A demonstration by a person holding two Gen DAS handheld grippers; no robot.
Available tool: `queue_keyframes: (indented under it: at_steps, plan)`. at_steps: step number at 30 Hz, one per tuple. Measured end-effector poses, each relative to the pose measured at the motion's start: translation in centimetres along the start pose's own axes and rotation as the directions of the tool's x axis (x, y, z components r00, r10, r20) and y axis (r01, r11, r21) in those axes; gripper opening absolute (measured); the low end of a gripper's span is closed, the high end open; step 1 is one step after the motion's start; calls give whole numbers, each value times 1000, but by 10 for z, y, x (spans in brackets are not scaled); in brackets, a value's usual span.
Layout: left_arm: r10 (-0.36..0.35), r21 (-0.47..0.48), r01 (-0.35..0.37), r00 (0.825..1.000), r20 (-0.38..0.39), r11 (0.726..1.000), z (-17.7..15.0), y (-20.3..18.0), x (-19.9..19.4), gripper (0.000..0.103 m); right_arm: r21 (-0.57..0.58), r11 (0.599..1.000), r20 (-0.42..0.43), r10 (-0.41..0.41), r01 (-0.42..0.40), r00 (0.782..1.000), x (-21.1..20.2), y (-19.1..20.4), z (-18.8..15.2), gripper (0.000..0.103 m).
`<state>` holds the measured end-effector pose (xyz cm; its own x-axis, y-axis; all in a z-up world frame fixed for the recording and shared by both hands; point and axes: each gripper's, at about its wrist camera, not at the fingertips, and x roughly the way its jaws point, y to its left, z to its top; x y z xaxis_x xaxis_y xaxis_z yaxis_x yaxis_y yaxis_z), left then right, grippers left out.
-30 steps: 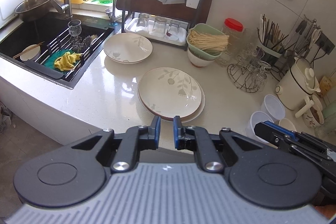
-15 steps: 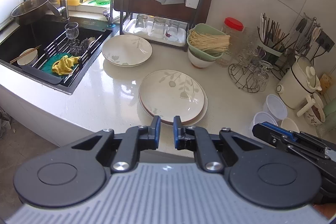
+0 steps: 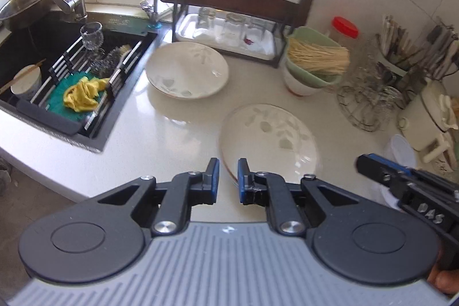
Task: Organize plates and bowls
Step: 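Withdraw both tools from the plate stack toward the leaf-print bowl, then open and close the left and right grippers on the leaf-print bowl's rim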
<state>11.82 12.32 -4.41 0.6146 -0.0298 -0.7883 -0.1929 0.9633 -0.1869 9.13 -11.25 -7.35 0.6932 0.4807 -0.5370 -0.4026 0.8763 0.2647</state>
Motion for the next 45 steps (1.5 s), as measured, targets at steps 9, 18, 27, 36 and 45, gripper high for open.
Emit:
queue_keyframes:
  at_steps: [9,18,27,36,45]
  plan:
    - [-27,55,27,1000,-15,998,83,54,73,28,6,995,12,-100,100,995,70,15,44,19]
    - [-10,81,17,996,-84,997,122,105,151,49,-24,988,-51,-155,154,987,144,24,61,32]
    - [-40,3,41,989,-144,999,143,157,219,49,-11,992,-132,-124,124,983,221,33,70,36]
    - [-105,-22,103,972,-208,994,166,190,272,49,41,988,-196,-140,151,971,293,29,77,36]
    - [-112,-5,113,973,-200,994,181,192,308,30,63,972,-243,-206,228,948,342,16,86,33]
